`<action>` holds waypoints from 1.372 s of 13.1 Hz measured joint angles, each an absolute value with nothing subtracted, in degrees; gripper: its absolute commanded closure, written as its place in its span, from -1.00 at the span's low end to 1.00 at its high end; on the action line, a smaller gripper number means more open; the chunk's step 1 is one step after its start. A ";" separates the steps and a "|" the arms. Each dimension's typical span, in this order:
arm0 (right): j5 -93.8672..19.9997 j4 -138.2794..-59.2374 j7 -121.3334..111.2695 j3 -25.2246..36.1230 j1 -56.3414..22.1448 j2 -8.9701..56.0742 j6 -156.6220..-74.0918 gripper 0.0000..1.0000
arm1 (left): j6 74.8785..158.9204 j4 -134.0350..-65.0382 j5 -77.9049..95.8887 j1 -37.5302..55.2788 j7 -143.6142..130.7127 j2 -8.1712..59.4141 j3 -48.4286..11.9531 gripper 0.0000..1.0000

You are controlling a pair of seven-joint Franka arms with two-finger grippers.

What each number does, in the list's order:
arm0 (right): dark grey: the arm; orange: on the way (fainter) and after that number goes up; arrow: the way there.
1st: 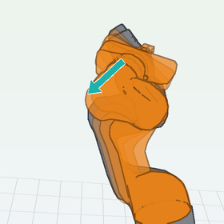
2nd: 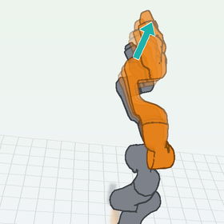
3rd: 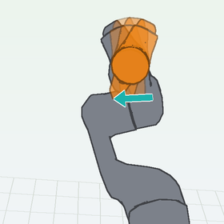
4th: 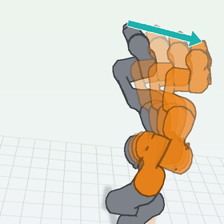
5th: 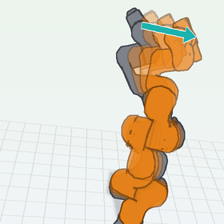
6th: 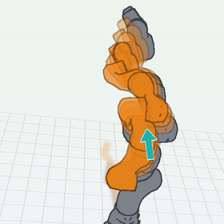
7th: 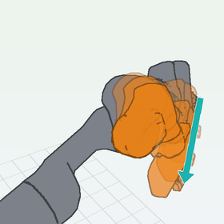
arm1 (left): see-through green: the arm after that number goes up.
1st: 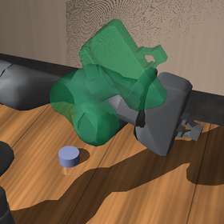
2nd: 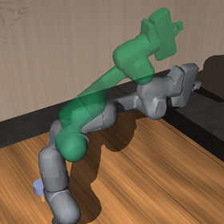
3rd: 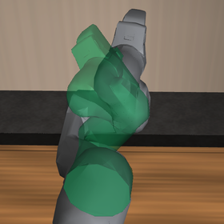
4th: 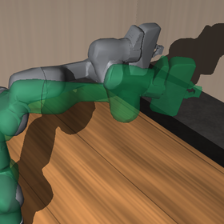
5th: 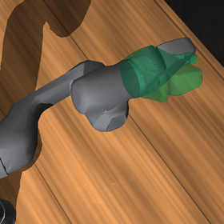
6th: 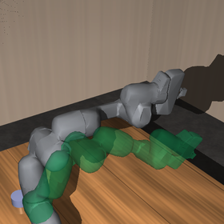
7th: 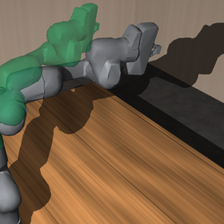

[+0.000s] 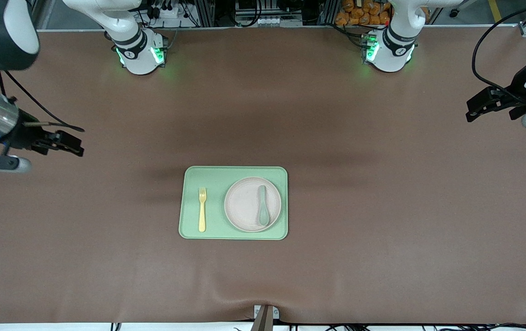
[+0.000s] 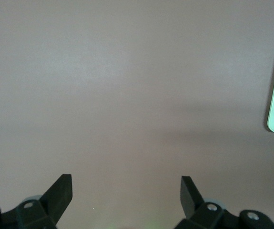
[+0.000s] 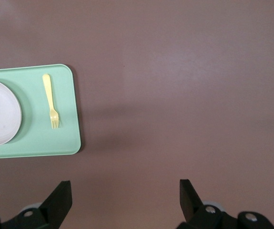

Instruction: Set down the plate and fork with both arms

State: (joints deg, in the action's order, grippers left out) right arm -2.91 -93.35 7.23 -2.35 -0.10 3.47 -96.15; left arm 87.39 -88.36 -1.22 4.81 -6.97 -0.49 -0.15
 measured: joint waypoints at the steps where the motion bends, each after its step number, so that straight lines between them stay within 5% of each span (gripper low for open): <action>1: -2.91 -94.57 7.23 -2.35 0.08 1.46 -95.66 -1.00 | 87.39 -88.34 -1.22 4.81 -6.97 -0.49 -0.14 -1.00; 5: -2.62 -98.64 7.23 -2.34 0.69 -4.66 -95.08 -1.00 | 87.39 -88.30 -1.22 4.43 -6.97 -0.50 -0.04 -1.00; 18: 2.79 -92.76 7.21 -3.51 0.87 -2.65 -93.00 -1.00 | 87.43 -88.12 -1.15 2.90 -3.49 -1.42 -0.60 -1.00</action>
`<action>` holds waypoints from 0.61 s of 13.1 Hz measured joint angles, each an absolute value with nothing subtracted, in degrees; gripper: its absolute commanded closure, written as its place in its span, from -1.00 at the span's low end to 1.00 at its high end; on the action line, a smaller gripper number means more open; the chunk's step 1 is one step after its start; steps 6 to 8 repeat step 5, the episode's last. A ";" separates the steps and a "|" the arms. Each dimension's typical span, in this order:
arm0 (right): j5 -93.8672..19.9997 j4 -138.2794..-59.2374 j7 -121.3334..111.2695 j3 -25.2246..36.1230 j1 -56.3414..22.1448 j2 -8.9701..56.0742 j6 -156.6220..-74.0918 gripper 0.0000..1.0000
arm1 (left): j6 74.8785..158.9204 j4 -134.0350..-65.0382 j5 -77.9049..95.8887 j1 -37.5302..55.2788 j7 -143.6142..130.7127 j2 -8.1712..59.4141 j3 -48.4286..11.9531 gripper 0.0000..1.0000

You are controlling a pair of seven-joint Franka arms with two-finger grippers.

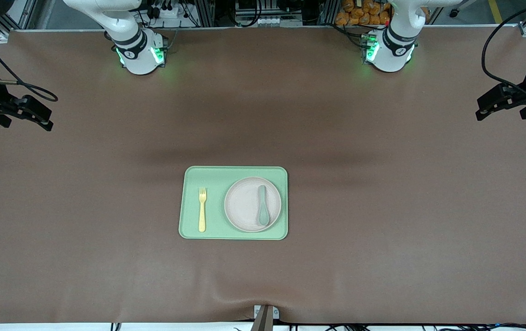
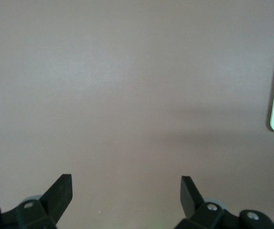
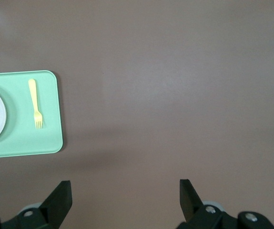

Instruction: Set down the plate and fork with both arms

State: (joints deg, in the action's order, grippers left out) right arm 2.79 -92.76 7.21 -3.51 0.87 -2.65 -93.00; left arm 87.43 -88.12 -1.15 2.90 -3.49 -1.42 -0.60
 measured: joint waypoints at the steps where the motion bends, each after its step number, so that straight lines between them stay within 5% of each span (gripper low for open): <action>1: 2.78 -92.73 7.21 -3.56 0.59 -2.60 -92.99 -1.00 | 87.22 -88.11 -1.15 2.90 -2.88 -1.80 -0.64 -1.00; 8: 2.77 -92.63 7.21 -3.72 -0.28 -2.58 -92.98 -1.00 | 86.68 -87.54 -1.02 2.92 -2.15 -2.60 -0.68 -1.00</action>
